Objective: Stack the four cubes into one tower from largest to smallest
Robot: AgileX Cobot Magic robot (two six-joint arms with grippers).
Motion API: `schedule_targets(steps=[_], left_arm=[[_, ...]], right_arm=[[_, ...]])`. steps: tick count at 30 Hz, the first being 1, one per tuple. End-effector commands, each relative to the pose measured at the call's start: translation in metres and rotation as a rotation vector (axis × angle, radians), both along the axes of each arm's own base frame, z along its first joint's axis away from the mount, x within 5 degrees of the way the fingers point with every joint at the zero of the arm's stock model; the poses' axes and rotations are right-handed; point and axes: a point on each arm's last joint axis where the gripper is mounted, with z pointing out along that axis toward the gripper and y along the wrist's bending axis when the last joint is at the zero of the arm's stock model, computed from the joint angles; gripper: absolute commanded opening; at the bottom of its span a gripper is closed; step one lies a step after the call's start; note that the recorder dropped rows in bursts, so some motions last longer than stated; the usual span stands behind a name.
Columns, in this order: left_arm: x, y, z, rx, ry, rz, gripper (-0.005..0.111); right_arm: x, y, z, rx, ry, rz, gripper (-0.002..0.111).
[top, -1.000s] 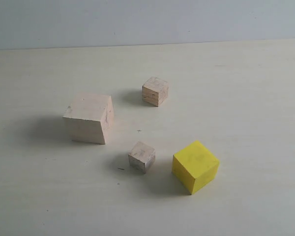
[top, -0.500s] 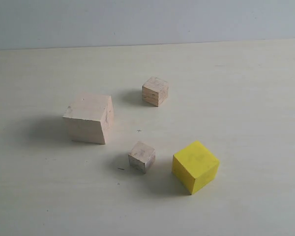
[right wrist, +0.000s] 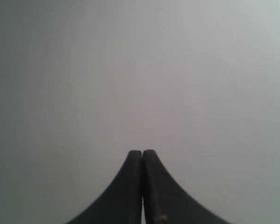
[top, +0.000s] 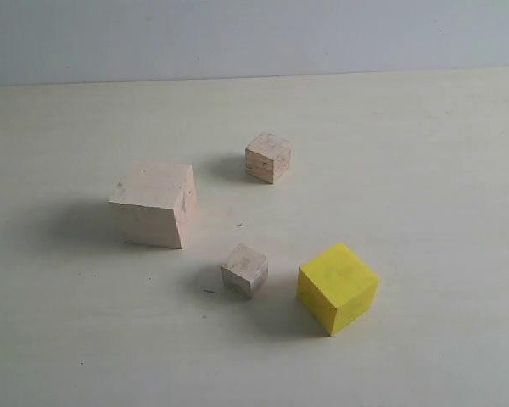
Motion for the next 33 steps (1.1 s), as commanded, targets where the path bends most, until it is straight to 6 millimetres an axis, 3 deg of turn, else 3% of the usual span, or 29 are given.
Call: schedule_targets(steps=[1, 4, 8, 13, 17, 24, 33], left_arm=[[0.031, -0.002, 0.004, 0.008, 0.220, -0.007, 0.000], [0.046, -0.010, 0.002, -0.002, 0.321, -0.056, 0.000], [0.057, -0.038, -0.004, 0.057, 0.368, -0.226, 0.000], [0.057, -0.076, -0.013, 0.195, 0.389, -0.448, 0.000], [0.050, -0.093, -0.020, 0.264, 0.443, -0.557, 0.000], [0.051, -0.101, -0.027, 0.394, 0.590, -0.621, 0.000], [0.053, -0.101, -0.026, 0.547, 0.514, -0.666, 0.000]], right_arm=[[0.002, 0.002, -0.003, 0.004, 0.065, 0.074, 0.000], [0.004, 0.003, -0.006, -0.002, 0.108, 0.100, 0.000], [0.006, 0.004, -0.012, -0.011, 0.176, 0.128, 0.000], [0.011, 0.006, -0.023, -0.026, 0.309, 0.158, 0.000], [0.012, 0.007, -0.028, -0.038, 0.362, 0.192, 0.000], [0.020, 0.011, -0.033, -0.059, 0.443, 0.224, 0.000], [0.047, 0.021, -0.034, -0.106, 0.613, 0.213, 0.000]])
